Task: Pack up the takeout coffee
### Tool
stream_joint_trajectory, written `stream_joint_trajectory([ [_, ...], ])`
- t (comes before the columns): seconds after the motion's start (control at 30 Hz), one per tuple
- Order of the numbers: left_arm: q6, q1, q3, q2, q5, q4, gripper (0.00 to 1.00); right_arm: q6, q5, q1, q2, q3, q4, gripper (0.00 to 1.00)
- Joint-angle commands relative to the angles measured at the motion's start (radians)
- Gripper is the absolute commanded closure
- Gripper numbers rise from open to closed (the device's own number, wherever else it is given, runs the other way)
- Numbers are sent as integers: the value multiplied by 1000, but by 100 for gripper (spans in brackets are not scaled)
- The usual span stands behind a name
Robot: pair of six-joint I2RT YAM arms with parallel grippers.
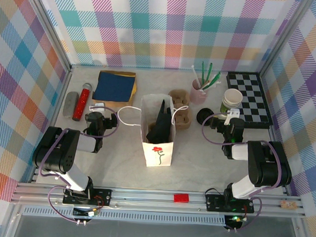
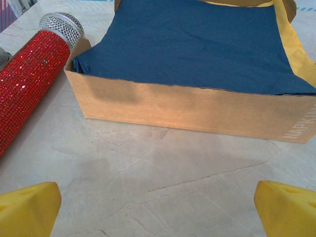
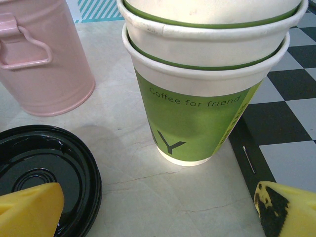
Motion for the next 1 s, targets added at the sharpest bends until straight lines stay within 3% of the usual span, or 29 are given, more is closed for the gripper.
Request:
stream_joint_trajectory([
  [0.0, -5, 7, 13, -15, 16, 2, 0, 18, -13, 1, -13, 7, 11, 1],
  [0.97, -5, 9, 14, -15, 21, 1, 0, 18, -14, 0, -13, 10, 6, 1],
])
